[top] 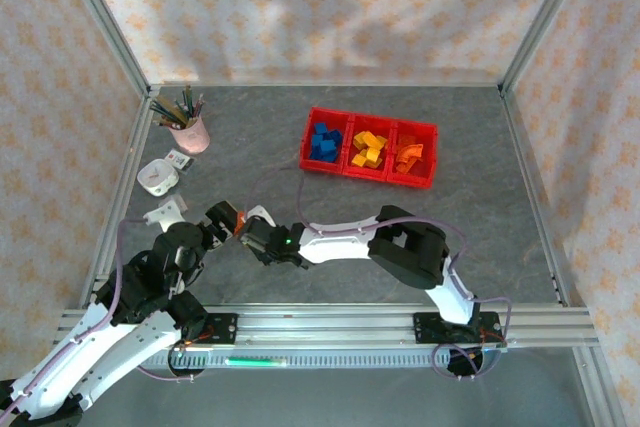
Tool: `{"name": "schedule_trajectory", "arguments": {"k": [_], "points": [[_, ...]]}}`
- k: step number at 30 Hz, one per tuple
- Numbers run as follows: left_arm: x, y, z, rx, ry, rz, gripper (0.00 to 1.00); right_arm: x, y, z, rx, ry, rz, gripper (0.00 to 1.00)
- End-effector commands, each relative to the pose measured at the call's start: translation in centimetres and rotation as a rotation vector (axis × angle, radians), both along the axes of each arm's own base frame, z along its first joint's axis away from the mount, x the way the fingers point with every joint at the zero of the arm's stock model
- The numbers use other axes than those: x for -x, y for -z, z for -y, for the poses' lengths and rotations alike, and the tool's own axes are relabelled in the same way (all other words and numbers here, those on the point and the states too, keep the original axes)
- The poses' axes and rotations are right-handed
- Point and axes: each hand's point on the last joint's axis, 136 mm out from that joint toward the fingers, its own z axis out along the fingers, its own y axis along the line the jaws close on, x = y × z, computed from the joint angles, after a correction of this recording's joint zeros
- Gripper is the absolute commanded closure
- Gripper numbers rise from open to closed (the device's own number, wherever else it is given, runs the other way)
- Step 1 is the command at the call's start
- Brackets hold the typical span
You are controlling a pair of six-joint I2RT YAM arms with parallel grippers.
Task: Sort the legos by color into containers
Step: Pick up the lego from the bottom-left of the table, then place the lego in the container.
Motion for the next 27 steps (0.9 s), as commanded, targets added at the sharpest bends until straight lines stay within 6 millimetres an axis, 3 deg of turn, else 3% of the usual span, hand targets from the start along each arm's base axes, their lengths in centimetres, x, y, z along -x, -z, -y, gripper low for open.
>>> {"name": "schedule_trajectory", "arguments": {"k": [1, 6, 11, 22, 27], "points": [[-0.4, -1.5, 0.8, 0.012, 0.030, 0.031, 0.01, 0.2, -2.9, 1.3, -0.051, 0.049, 0.013, 0.73], [-1.3, -2.0, 2.3, 0.003, 0.082, 0.033, 0.01, -0.7, -4.4, 5.4, -0.076, 0.162, -0.006, 0.73], [-2.8, -2.3, 4.7, 0.003, 0.156, 0.043, 0.01, -3.1, -6.2, 11.6, -0.115, 0.331, -0.016, 0.73], [-6.5, -2.9, 11.6, 0.019, 0.369, 0.090, 0.01, -12.3, -11.6, 28.0, -0.154, 0.779, 0.105, 0.71], [-7.9, -3.0, 14.0, 0.029, 0.437, 0.115, 0.01, -16.0, -12.6, 34.6, -0.166, 0.958, 0.144, 0.70]]}}
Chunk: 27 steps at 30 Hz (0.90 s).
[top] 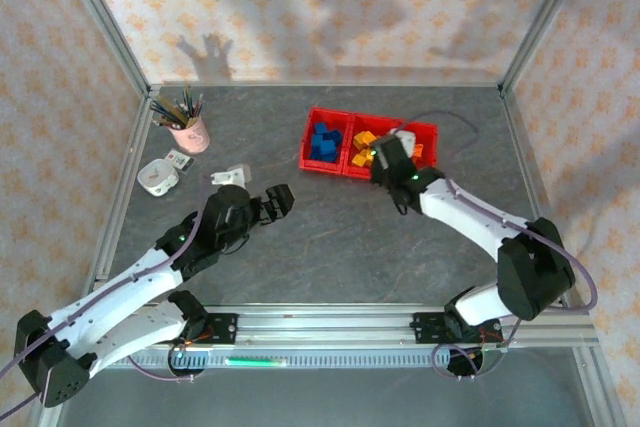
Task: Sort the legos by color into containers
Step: Place the lego in the container.
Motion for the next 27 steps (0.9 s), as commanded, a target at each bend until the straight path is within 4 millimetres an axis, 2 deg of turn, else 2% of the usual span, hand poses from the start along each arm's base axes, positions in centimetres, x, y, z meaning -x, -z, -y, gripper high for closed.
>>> {"name": "schedule_trajectory", "arguments": {"k": [1, 4, 6, 11, 13, 17, 21, 24, 27], "points": [[-1.3, -3.3, 2.8, 0.067, 0.091, 0.105, 0.01, -1.6, -0.5, 4.1, 0.031, 0.107, 0.010, 0.70], [-2.0, -3.2, 3.7, 0.064, 0.113, 0.109, 0.01, -3.5, -0.1, 6.6, 0.018, 0.171, 0.007, 0.70], [-2.4, -3.1, 4.1, 0.061, 0.117, 0.110, 0.01, -4.7, 0.4, 7.5, 0.014, 0.189, -0.004, 0.70], [-3.0, -2.8, 4.6, 0.059, 0.121, 0.112, 0.01, -7.1, 2.1, 8.0, 0.023, 0.198, -0.041, 0.69], [-3.1, -2.7, 4.6, 0.056, 0.117, 0.110, 0.01, -7.8, 2.5, 8.0, 0.028, 0.199, -0.048, 0.65], [-3.1, -2.6, 4.1, 0.048, 0.107, 0.108, 0.01, -8.2, 2.5, 7.5, 0.019, 0.174, -0.058, 0.51], [-3.0, -2.8, 3.4, 0.048, 0.086, 0.116, 0.01, -7.7, 1.5, 6.6, 0.011, 0.139, -0.043, 0.43], [-2.8, -2.9, 2.7, 0.054, 0.070, 0.118, 0.01, -6.8, 0.5, 5.0, 0.018, 0.098, -0.025, 0.38], [-2.5, -3.0, 1.9, 0.053, 0.050, 0.114, 0.01, -5.7, -0.1, 2.4, 0.020, 0.041, -0.021, 0.35]]}}
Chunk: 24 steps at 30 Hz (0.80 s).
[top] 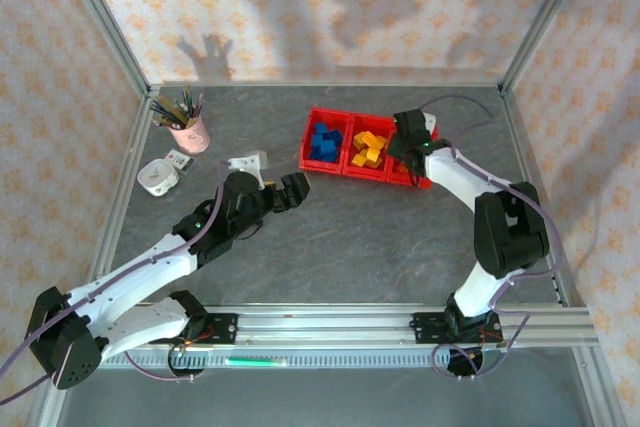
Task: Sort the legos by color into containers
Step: Place the lego in the container.
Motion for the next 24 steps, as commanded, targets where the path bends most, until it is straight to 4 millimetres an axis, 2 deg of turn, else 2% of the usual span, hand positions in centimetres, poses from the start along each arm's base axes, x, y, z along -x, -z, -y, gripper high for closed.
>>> {"name": "schedule_trajectory", "arguments": {"k": [1, 6, 11, 13, 19, 24], "points": [[0.2, -1.0, -1.4, -0.005, -0.040, 0.027, 0.01, 1.4, -2.5, -2.8, 0.003, -0.064, 0.040, 0.33], [1.2, -1.4, -3.7, -0.029, -0.096, 0.018, 0.01, 3.9, -2.9, -8.5, -0.007, -0.161, 0.044, 0.30], [2.6, -1.7, -6.9, -0.055, -0.184, 0.002, 0.01, 6.8, -3.0, -16.5, -0.077, -0.306, 0.052, 0.27], [3.3, -1.9, -8.2, -0.064, -0.222, -0.005, 0.01, 8.5, -2.8, -20.3, -0.099, -0.377, 0.050, 0.26], [5.4, -2.4, -11.9, -0.091, -0.335, -0.021, 0.01, 12.1, -1.0, -29.1, -0.121, -0.529, 0.029, 0.22], [7.0, -3.0, -14.4, -0.093, -0.417, -0.021, 0.01, 14.4, 1.4, -34.9, -0.084, -0.656, 0.001, 0.18]]}}
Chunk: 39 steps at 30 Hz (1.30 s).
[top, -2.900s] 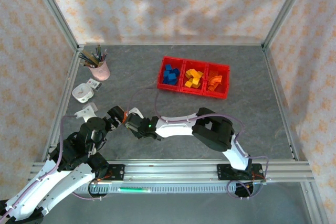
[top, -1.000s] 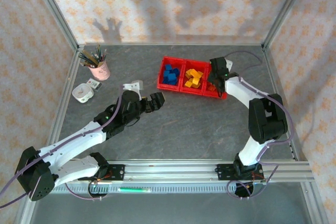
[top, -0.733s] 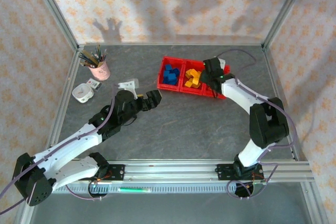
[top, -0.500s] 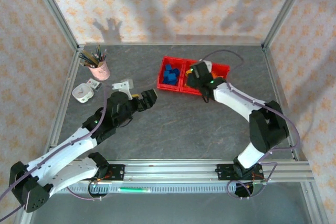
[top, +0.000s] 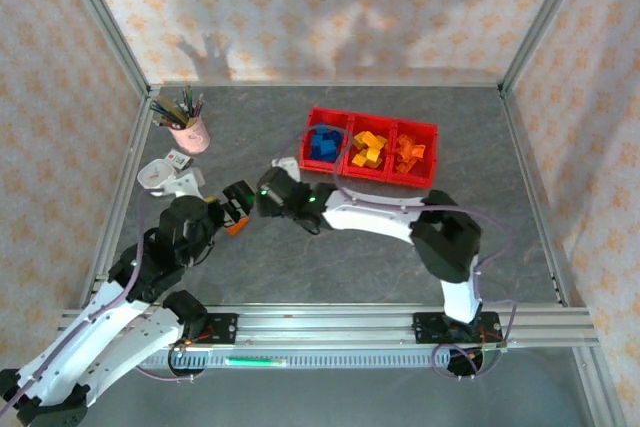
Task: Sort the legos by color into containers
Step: Place the lego in the container, then pick up the lego from the middle-left of the table.
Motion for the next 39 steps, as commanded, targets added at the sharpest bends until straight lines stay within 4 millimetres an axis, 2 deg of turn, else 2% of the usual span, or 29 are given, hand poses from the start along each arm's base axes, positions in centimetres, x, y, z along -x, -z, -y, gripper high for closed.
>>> {"name": "schedule_trajectory", "arguments": {"k": [1, 4, 9, 12, 17, 20, 27, 34, 39], "points": [[1.4, -0.6, -3.0, -0.022, -0.109, -0.016, 0.01, 0.7, 0.7, -2.6, 0.019, -0.052, 0.018, 0.16], [2.2, -1.0, -3.9, -0.010, -0.141, -0.009, 0.01, 1.9, 1.9, -5.1, 0.044, -0.176, 0.019, 0.13], [3.0, -1.0, -5.0, 0.004, -0.184, -0.007, 0.01, 2.9, 4.1, -7.1, 0.119, -0.339, 0.047, 0.07], [3.3, -0.8, -5.5, 0.017, -0.210, -0.009, 0.01, 2.9, 5.3, -7.6, 0.157, -0.389, 0.055, 0.04], [3.8, -0.8, -6.3, 0.032, -0.245, -0.005, 0.01, 2.8, 5.8, -8.6, 0.175, -0.456, 0.082, 0.00], [4.1, -0.9, -6.8, 0.038, -0.267, -0.001, 0.01, 2.6, 7.0, -9.0, 0.214, -0.485, 0.085, 0.00], [4.4, -0.8, -7.4, 0.042, -0.295, -0.010, 0.01, 2.1, 8.3, -10.2, 0.244, -0.516, 0.090, 0.00], [4.6, -0.8, -7.6, 0.043, -0.304, -0.007, 0.01, 2.3, 9.9, -10.8, 0.272, -0.542, 0.071, 0.08], [4.5, -0.9, -7.5, 0.047, -0.302, -0.003, 0.01, 2.3, 10.6, -10.5, 0.303, -0.538, 0.069, 0.19]]}}
